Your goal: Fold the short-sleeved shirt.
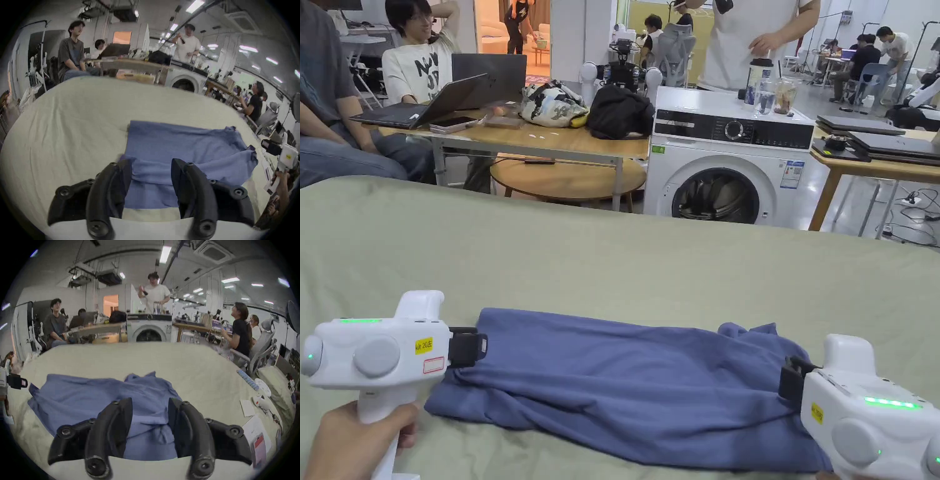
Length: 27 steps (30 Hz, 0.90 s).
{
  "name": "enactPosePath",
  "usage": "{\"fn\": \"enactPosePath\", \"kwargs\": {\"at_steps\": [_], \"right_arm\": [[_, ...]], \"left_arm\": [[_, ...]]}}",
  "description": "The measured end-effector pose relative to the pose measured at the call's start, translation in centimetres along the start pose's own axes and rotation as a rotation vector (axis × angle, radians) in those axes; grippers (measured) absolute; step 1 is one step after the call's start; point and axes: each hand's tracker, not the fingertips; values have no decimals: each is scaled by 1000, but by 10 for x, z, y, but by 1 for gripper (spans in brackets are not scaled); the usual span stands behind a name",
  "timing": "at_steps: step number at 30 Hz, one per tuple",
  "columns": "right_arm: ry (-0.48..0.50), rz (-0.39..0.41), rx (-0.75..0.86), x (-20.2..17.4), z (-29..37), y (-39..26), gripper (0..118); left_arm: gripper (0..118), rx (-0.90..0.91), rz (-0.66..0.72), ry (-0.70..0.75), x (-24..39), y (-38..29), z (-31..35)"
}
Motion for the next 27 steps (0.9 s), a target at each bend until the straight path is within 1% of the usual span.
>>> {"fn": "enactPosePath", "kwargs": {"at_steps": [1, 2, 3, 4, 5, 7, 10, 15, 17, 18, 20, 23, 25, 27], "right_arm": [[2, -7, 32, -8, 11, -2, 29], [9, 4, 49, -14, 19, -4, 10], [6, 14, 63, -21, 26, -6, 0], [-1, 17, 74, -27, 29, -9, 0], [10, 9, 86, -32, 35, -12, 0], [41, 2, 97, -38, 44, -16, 0], [42, 7, 115, -50, 54, -23, 0], [63, 18, 101, -56, 61, -29, 0], [64, 26, 99, -55, 61, -32, 0], [62, 33, 91, -55, 60, -32, 0], [59, 33, 80, -52, 58, -35, 0], [57, 33, 57, -49, 55, -39, 0], [49, 39, 44, -46, 54, -43, 0], [43, 45, 28, -43, 52, -46, 0]], "left_arm": [[48, 34, -6, -3, 4, -4, 9], [44, 81, -24, -9, 10, -10, 20], [27, 122, -45, 12, 17, -15, 29], [10, 141, -64, 23, 22, -20, 37], [0, 159, -73, 52, 22, -23, 37], [0, 160, -78, 60, 27, -32, 47], [0, 138, -69, 52, 26, -38, 55], [0, 32, -30, 49, 2, -29, 52], [0, -45, -4, 60, -7, -18, 45], [0, -47, 7, 61, -15, -12, 39], [0, -161, 33, 54, -30, 2, 20], [0, -286, 54, 54, -37, 15, -6], [19, -372, 68, 60, -41, 17, -25], [46, -444, 86, 87, -46, 15, -46]]}}
